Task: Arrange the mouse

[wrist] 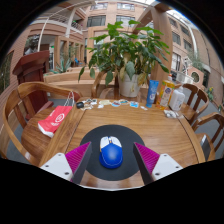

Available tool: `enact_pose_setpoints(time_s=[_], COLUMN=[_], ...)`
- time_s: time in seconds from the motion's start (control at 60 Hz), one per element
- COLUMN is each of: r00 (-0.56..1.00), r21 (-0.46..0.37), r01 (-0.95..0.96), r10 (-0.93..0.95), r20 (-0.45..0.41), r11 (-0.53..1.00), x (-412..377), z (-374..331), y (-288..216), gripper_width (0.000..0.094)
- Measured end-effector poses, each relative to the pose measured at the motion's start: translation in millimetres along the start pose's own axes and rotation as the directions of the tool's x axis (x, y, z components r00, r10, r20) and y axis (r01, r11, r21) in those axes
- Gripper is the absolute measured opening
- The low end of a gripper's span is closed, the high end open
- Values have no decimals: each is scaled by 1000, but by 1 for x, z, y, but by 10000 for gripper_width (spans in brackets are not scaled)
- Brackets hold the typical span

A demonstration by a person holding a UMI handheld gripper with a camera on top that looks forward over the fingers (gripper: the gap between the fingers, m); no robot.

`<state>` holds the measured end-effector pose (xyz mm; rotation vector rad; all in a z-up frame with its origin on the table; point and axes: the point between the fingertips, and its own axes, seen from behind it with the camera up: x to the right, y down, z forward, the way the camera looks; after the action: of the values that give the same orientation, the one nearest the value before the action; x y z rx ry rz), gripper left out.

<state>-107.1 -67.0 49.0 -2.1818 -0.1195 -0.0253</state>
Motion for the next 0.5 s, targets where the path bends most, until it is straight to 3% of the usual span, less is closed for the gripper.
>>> enact_pose_setpoints(time_s=[0.3, 0.5], r00=[1000, 999], r21=[123, 155], r01=[-19, -42], r10=[19, 43], r20=[3, -5], r11=[992, 987], x=[-6, -8], z=[-137, -207], y=[-51, -47], gripper_width=[858, 854])
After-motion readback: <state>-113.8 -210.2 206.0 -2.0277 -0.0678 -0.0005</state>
